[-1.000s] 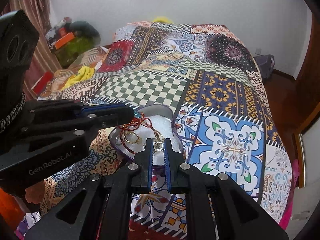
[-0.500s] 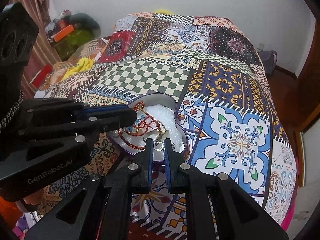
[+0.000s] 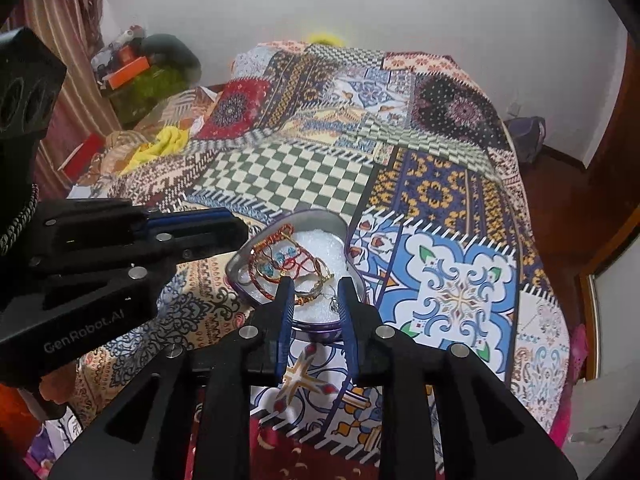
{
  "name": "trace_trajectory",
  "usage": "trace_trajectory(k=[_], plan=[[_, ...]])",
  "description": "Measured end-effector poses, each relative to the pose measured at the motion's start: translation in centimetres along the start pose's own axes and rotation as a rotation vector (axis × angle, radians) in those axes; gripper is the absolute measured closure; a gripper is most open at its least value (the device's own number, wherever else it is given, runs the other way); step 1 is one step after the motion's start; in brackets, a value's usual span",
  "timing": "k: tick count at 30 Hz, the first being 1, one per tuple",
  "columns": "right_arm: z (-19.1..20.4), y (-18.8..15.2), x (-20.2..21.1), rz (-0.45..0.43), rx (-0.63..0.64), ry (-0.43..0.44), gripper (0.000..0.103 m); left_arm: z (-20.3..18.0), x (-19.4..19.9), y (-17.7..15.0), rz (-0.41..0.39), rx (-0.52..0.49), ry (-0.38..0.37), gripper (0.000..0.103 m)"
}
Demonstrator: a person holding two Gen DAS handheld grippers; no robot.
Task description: Organize jewelry
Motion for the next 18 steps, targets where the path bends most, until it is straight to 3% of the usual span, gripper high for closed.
trace_trajectory(k=[8,18], plan=[[0.5,1.0,6.6,-0.145,-0.011,-0.038,0.083,-1.0,7.7,0.5,-0.16,0.002,0.054,0.096],[3.1,-0.5,20.7,-0.504,-0.021,-0.115,0.083,-3.7,20.7,-1.6,-0.477,-0.018,0.172,0.096]])
Point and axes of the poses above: each gripper's, at about its wrist camera, not at the fingertips, and x roughly against the way its jaws point, z to its left, y to its top, the point moved 10 cm from there along -x, roughly the way its jaws point, and after that the axes turned 15 degrees about z, right-handed, at the moved point
